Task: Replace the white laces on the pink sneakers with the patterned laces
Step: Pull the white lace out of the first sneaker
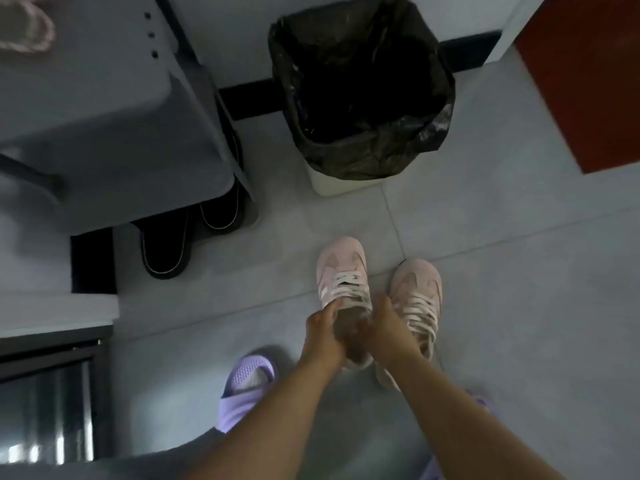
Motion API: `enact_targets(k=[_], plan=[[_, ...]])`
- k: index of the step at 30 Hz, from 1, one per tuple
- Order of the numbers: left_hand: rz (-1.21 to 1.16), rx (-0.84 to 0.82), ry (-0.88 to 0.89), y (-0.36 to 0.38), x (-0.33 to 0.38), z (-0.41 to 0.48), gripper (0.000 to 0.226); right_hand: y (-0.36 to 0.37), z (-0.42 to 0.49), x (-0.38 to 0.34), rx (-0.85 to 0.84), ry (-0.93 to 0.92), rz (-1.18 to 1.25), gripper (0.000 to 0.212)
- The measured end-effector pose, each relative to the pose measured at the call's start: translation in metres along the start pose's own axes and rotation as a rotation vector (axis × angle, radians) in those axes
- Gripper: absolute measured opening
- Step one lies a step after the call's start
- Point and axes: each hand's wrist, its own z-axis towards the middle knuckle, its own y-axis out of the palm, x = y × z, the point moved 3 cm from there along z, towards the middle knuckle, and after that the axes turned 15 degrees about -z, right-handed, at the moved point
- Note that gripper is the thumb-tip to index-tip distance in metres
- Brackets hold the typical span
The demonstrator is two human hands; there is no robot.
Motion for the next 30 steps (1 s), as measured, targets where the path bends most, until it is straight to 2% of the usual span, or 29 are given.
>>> enact_targets(k=[2,5,9,10,12,13,17,19,22,24,26,28,30], plan=[[0.006,0.003,-0.024,0.001,-0.006,0.010,0.031,0.001,0.014,-0.004,0.010,0.014,-0.125,0.041],[0.155,0.111,-0.033,-0.005,-0.013,0.015,0.045,-0.001,0.025,-0.007,0.101,0.019,-0.157,0.036],[0.339,0.222,0.145,-0.023,0.018,0.001,0.024,-0.015,0.015,-0.020,0.168,-0.124,-0.032,0.027],[0.316,0.210,0.204,-0.029,0.030,-0.004,0.021,-0.024,0.008,-0.027,0.189,-0.180,-0.008,0.024],[0.348,0.166,0.315,-0.040,0.054,-0.015,0.037,-0.045,-0.010,-0.041,0.224,-0.284,0.046,0.021],[0.314,0.177,0.332,-0.046,0.066,-0.022,0.038,-0.056,-0.022,-0.048,0.242,-0.319,0.073,0.020],[0.190,0.212,0.441,-0.069,0.108,-0.062,0.028,-0.090,-0.076,-0.068,0.426,-0.376,0.031,0.013],[0.104,0.179,0.469,-0.080,0.123,-0.088,0.020,-0.100,-0.107,-0.077,0.455,-0.452,0.014,0.023],[0.127,0.157,0.605,-0.099,0.147,-0.127,0.023,-0.112,-0.151,-0.094,0.351,-0.638,-0.232,0.045],[0.143,0.125,0.655,-0.111,0.165,-0.149,0.023,-0.125,-0.177,-0.104,0.323,-0.704,-0.414,0.047],[0.183,0.081,0.694,-0.120,0.184,-0.169,0.020,-0.140,-0.202,-0.116,0.370,-0.726,-0.538,0.041],[0.204,0.043,0.741,-0.123,0.206,-0.185,0.018,-0.154,-0.222,-0.129,0.491,-0.734,-0.684,0.025],[0.222,0.014,0.793,-0.124,0.225,-0.198,0.015,-0.170,-0.233,-0.132,0.611,-0.776,-0.683,0.014]])
